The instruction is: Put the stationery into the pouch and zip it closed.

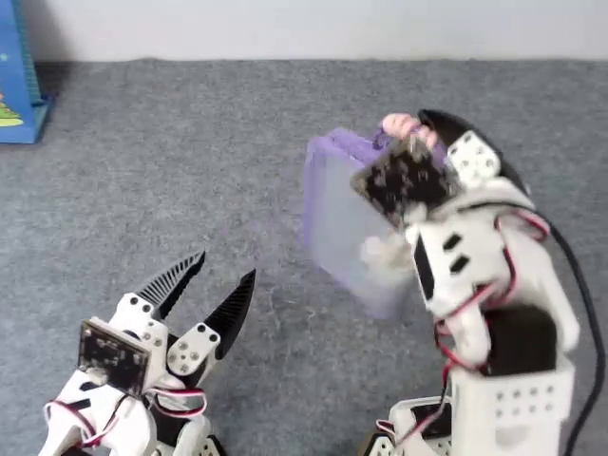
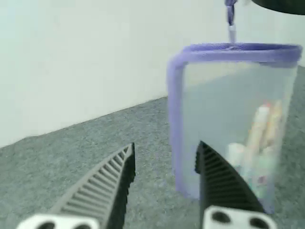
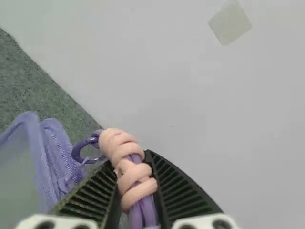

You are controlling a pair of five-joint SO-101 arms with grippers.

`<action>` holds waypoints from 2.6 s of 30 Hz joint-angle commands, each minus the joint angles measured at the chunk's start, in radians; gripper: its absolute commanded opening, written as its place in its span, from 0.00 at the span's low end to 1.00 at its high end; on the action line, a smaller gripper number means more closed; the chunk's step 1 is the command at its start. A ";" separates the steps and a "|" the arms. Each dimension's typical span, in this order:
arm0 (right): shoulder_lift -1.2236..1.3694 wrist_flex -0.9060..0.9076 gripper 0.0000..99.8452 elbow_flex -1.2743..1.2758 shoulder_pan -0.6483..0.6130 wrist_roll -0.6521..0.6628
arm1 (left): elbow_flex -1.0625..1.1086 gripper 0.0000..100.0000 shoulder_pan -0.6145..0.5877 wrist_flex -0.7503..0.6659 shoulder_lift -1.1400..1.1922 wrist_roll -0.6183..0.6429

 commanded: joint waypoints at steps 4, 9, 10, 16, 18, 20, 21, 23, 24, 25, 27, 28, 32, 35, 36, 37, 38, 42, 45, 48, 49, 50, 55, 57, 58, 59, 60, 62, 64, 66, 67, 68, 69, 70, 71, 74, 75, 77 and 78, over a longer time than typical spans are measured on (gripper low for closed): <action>0.085 0.062 0.01 -0.158 -0.019 -0.011 | -0.038 0.22 -0.008 -0.023 -0.011 0.026; 0.021 0.216 0.01 -0.155 -0.054 -0.005 | -0.038 0.22 -0.005 -0.026 -0.011 0.025; 0.005 0.231 0.01 -0.155 -0.059 -0.005 | -0.038 0.22 -0.003 -0.031 -0.011 0.025; -0.058 0.317 0.01 -0.155 -0.105 -0.005 | -0.015 0.27 0.166 -0.035 -0.003 0.025; -0.067 0.343 0.01 -0.155 -0.122 -0.005 | 0.004 0.28 0.213 -0.040 -0.003 0.026; -0.074 0.360 0.01 -0.155 -0.124 -0.005 | 0.019 0.28 0.239 -0.044 -0.003 0.026; -0.076 0.364 0.01 -0.153 -0.124 -0.008 | 0.027 0.28 0.245 -0.054 -0.003 0.028; -0.074 0.381 0.01 -0.153 -0.124 -0.009 | 0.045 0.28 0.250 -0.080 -0.003 0.029; -0.073 0.389 0.01 -0.153 -0.124 -0.011 | 0.056 0.28 0.250 -0.095 -0.003 0.029; -0.073 0.394 0.01 -0.153 -0.124 -0.012 | 0.070 0.28 0.250 -0.115 -0.003 0.029; -0.070 0.397 0.01 -0.152 -0.124 -0.012 | 0.093 0.28 0.252 -0.160 -0.003 0.031; -0.070 0.398 0.01 -0.143 -0.124 -0.012 | 0.097 0.28 0.252 -0.180 -0.002 0.032; -0.074 0.394 0.01 -0.097 -0.124 -0.012 | 0.096 0.28 0.276 -0.210 0.012 0.086; -0.077 0.397 0.01 -0.084 -0.120 -0.012 | 0.073 0.28 0.327 -0.209 0.101 0.112; -0.077 0.400 0.01 -0.080 -0.119 -0.012 | 0.053 0.28 0.334 -0.210 0.143 0.127; -0.077 0.403 0.01 -0.080 -0.117 -0.012 | 0.025 0.28 0.341 -0.210 0.189 0.138; -0.077 0.404 0.01 -0.080 -0.117 -0.012 | -0.004 0.28 0.342 -0.212 0.238 0.146; -0.079 0.433 0.01 -0.080 -0.122 -0.012 | -0.133 0.28 0.342 -0.215 0.440 0.173; -0.079 0.438 0.01 -0.080 -0.117 -0.015 | -0.217 0.28 0.342 -0.229 0.575 0.192; -0.079 0.440 0.01 -0.080 -0.116 -0.043 | -0.271 0.28 0.342 -0.256 0.681 0.193; -0.079 0.444 0.01 -0.080 -0.116 -0.044 | -0.278 0.28 0.342 -0.272 0.709 0.193; -0.079 0.449 0.01 -0.080 -0.117 -0.044 | -0.280 0.28 0.342 -0.288 0.733 0.193; -0.079 0.455 0.01 -0.080 -0.116 -0.043 | -0.277 0.21 0.338 -0.345 0.812 0.189; -0.079 0.469 0.01 -0.083 -0.116 -0.043 | -0.277 0.17 0.342 -0.371 0.824 0.189; -0.079 0.473 0.01 -0.083 -0.116 -0.043 | -0.277 0.15 0.341 -0.385 0.827 0.187; -0.079 0.479 0.01 -0.083 -0.116 -0.043 | -0.277 0.13 0.339 -0.397 0.830 0.187; -0.079 0.487 0.01 -0.083 -0.116 -0.043 | -0.275 0.11 0.338 -0.407 0.833 0.186; -0.079 0.504 0.01 -0.083 -0.116 -0.043 | -0.263 0.06 0.338 -0.425 0.832 0.183; -0.081 0.510 0.01 -0.084 -0.116 -0.041 | -0.232 0.01 0.342 -0.468 0.832 0.138; -0.081 0.501 0.01 -0.084 -0.096 -0.041 | -0.197 0.01 0.344 -0.500 0.833 0.094; -0.081 0.493 0.01 -0.084 -0.073 -0.040 | -0.182 0.01 0.341 -0.508 0.832 0.091; -0.079 0.473 0.01 -0.084 -0.051 -0.040 | -0.170 0.01 0.338 -0.508 0.827 0.091; -0.076 0.449 0.01 -0.081 -0.025 -0.040 | -0.159 0.01 0.338 -0.505 0.825 0.087; -0.068 0.423 0.01 -0.080 0.007 -0.037 | -0.153 0.01 0.336 -0.497 0.825 0.087; -0.064 0.395 0.01 -0.071 0.047 -0.025 | -0.153 0.01 0.336 -0.474 0.825 0.087; -0.044 0.275 0.01 -0.005 0.125 0.017 | -0.156 0.01 0.328 -0.439 0.822 0.080; -0.033 0.234 0.01 0.017 0.147 0.023 | -0.153 0.01 0.310 -0.437 0.813 0.080; -0.021 0.154 0.01 0.063 0.191 0.025 | -0.143 0.01 0.273 -0.434 0.778 0.080; -0.012 0.113 0.01 0.083 0.208 0.025 | -0.134 0.01 0.255 -0.425 0.753 0.080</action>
